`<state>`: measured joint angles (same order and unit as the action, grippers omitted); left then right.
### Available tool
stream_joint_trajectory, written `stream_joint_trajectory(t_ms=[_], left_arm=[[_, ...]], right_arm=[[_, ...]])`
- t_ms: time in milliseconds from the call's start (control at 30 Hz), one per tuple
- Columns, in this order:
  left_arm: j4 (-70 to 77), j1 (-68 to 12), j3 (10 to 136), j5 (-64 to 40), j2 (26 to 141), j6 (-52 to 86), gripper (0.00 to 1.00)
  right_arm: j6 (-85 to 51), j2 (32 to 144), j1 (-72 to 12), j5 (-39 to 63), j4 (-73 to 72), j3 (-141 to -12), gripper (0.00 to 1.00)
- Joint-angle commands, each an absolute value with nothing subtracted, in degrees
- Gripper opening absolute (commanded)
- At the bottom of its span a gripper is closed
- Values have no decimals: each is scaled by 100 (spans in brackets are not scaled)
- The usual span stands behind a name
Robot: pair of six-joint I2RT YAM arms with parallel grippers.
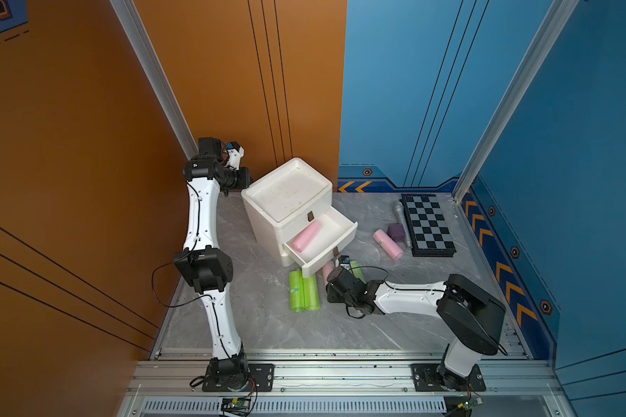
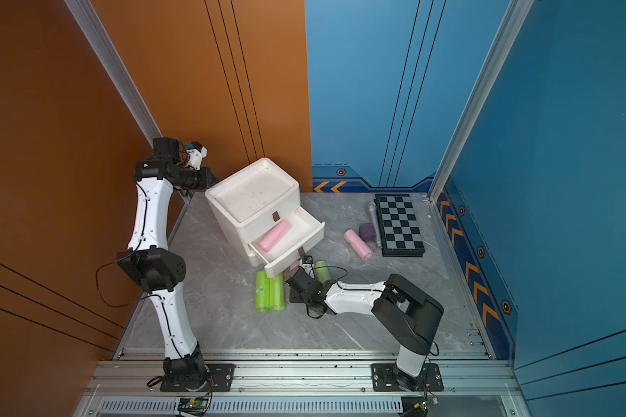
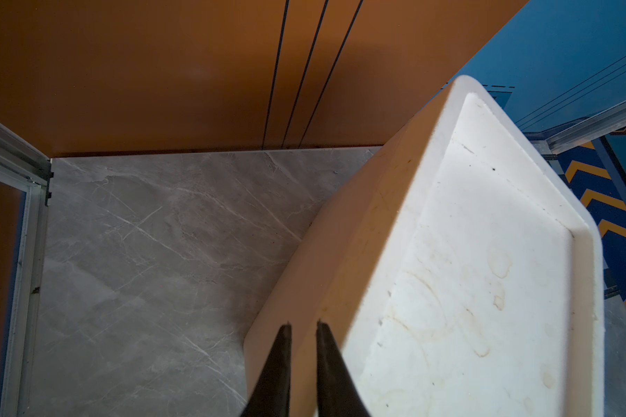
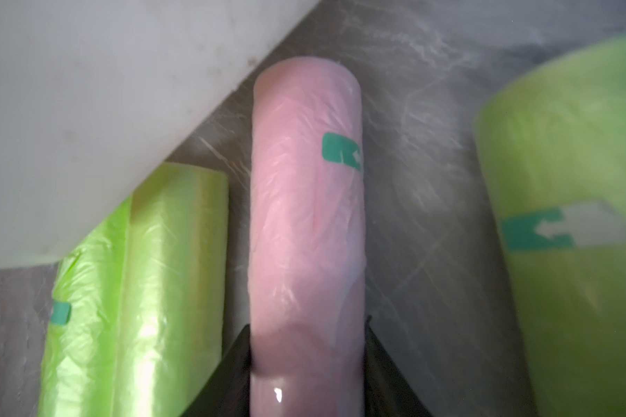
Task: Sort the rolls of trash bags by color and place them into the drawer
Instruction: Pick up the roll of trash bags from the center of the board.
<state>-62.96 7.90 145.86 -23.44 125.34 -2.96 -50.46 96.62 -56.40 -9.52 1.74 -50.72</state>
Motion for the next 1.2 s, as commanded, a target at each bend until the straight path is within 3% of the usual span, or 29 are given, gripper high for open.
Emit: stream_joint_trajectory(t_ms=[0, 300, 500, 1000, 1167], left_arm=[[-6807, 645, 14455, -2473, 12463, -279, 17], [-6803, 615, 14456, -2430, 12419, -280, 17], [-6809, 571, 14462, -2396, 12419, -278, 17], [-6807, 527, 14482, -2406, 12445, -280, 17], [-6803, 494, 14497, -2398, 12464, -274, 17]], right_arm=[[-5360, 8950, -5629, -546, 841, -4867, 45], [-6335, 6903, -5886, -388, 1791, -4312, 44], [-6643, 6135, -5958, -538, 2101, -4375, 42], [-6390, 6367, -5521, -1313, 1894, -5607, 36], [-6715, 6831, -5175, -1456, 1056, -5767, 36]])
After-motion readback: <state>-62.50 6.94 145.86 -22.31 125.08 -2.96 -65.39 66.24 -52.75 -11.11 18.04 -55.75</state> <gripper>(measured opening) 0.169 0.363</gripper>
